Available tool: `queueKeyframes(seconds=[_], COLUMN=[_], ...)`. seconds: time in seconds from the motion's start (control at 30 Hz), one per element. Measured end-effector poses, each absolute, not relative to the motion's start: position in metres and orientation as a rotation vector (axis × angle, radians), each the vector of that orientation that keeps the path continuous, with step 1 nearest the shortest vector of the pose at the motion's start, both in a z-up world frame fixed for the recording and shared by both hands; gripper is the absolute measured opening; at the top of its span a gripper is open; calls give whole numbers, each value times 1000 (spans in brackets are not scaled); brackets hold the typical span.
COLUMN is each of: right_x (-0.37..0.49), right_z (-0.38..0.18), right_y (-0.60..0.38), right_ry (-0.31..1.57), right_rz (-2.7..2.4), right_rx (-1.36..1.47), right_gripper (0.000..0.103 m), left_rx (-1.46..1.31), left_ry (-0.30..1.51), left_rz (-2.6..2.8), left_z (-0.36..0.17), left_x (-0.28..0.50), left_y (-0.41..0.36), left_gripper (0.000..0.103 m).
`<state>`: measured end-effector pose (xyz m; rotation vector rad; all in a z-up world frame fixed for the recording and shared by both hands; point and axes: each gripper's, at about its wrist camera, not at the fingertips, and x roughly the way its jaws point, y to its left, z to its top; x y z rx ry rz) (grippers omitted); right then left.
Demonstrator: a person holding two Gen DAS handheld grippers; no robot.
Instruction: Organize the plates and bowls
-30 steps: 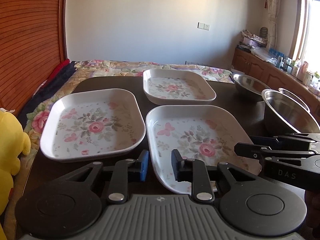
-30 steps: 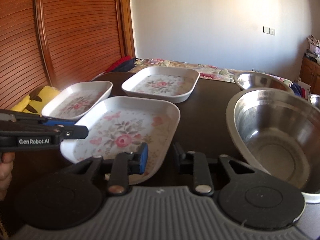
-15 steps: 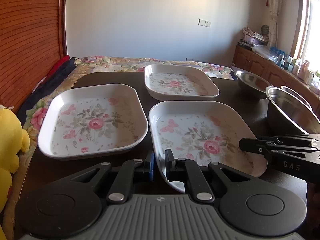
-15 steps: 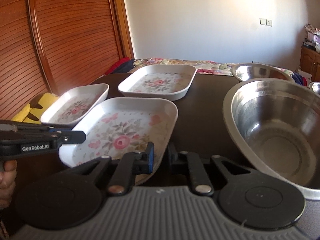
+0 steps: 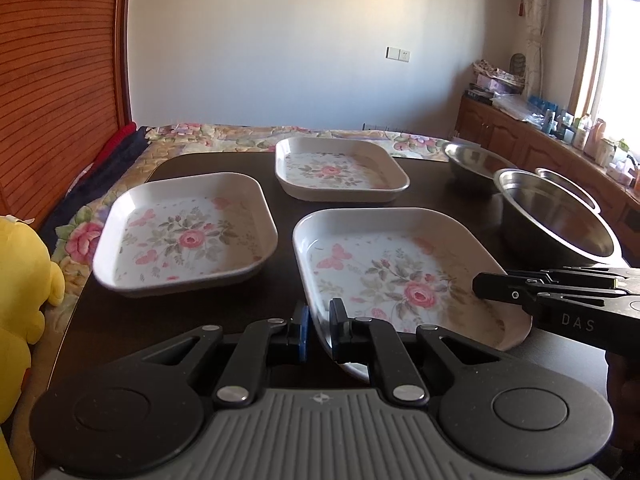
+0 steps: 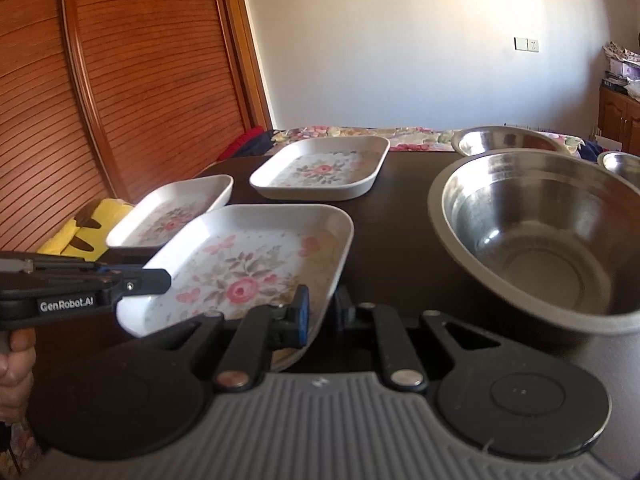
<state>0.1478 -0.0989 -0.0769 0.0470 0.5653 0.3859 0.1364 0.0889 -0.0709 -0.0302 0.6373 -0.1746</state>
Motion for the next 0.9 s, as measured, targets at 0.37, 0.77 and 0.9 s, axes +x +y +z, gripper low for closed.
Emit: queueKeyframes(seconds=[0.37, 0.77, 0.9], right_x=[105, 79, 74], right_z=[-78, -91, -95], right_y=[-106, -101, -99], right_ry=[514, 529, 536], right_rz=[377, 378, 382], right_rx=[46, 57, 58], right_gripper=[15, 15, 15], left_rx=[-29, -5, -8], left_ry=[609, 622, 627], left_rz=[-178, -169, -160], left_z=[-73, -88, -92], left_x=[92, 69, 65], left_y=[79, 79, 82], left_gripper=[12, 12, 12])
